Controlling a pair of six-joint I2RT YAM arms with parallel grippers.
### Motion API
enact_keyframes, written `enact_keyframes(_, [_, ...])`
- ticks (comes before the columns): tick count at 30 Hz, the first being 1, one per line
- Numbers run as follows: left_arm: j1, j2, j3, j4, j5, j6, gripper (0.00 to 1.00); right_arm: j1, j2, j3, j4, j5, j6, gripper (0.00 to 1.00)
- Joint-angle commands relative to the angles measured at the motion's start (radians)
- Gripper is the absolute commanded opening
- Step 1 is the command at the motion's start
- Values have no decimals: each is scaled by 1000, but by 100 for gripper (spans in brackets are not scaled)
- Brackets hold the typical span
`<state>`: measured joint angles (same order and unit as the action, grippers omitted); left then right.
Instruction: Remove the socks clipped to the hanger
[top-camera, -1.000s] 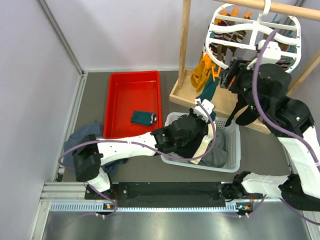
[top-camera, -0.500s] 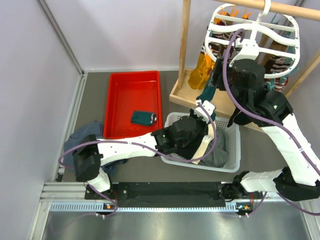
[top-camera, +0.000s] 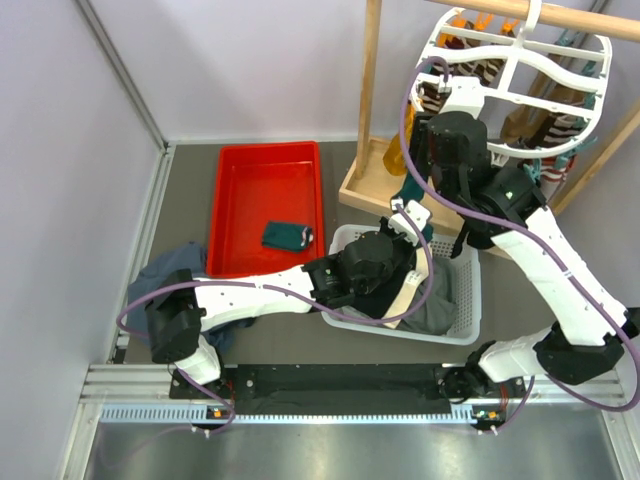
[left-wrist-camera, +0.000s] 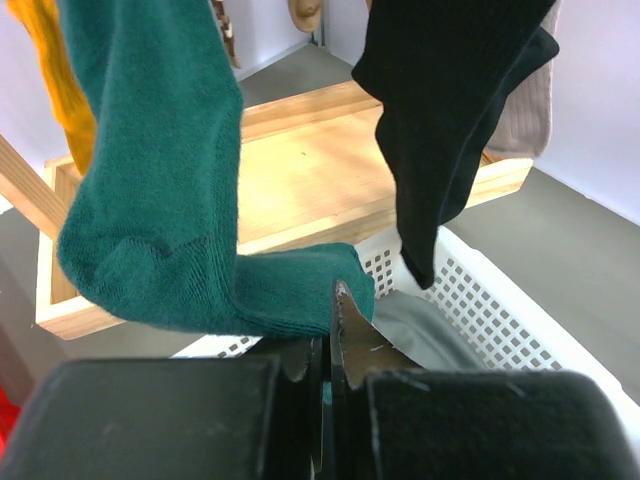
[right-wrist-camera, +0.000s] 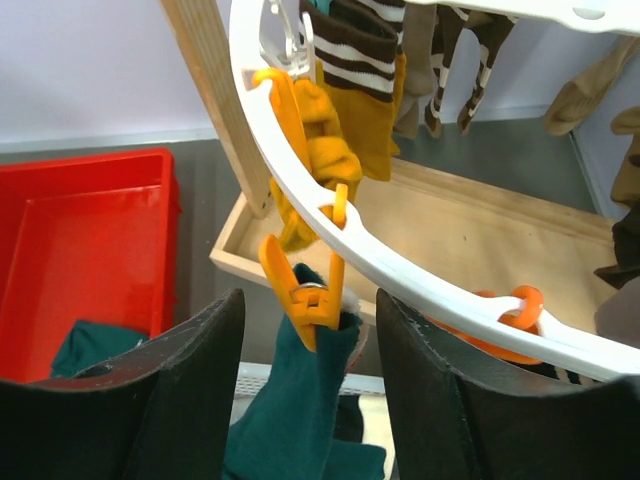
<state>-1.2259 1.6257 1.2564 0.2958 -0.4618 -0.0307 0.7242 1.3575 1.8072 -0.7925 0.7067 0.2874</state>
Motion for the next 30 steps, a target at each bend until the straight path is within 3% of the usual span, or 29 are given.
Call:
enact_keyframes(1, [-7,-26,35,63,-3,0,0,9,-9,27,73,76,-25,52])
enact_keyframes(7, [-7,-27,24,75,-5,-9,0,9,-11,8,105,100,-39,38])
enact_keyframes(14, [-7,-33,15,77,-9,-15,0,7,-55,-34,183,97,-76,10])
enact_keyframes(18, [-7,-40,3,83,-23,-14,0,9,-66,-45,194,91,-82,5])
enact_keyframes(21, [-7,-40,0,86,-24,-15,0,9,-61,-40,181,83,-77,8])
enact_keyframes(22, [-7,-40,0,86,-26,-15,0,11,-61,-28,167,62,-67,17])
enact_keyframes(26, [-7,-38,0,91,-34,-15,0,38,-75,3,89,36,-47,33])
enact_keyframes(30, [-7,-38,-2,94,-32,-11,0,58,-106,18,81,22,-37,42])
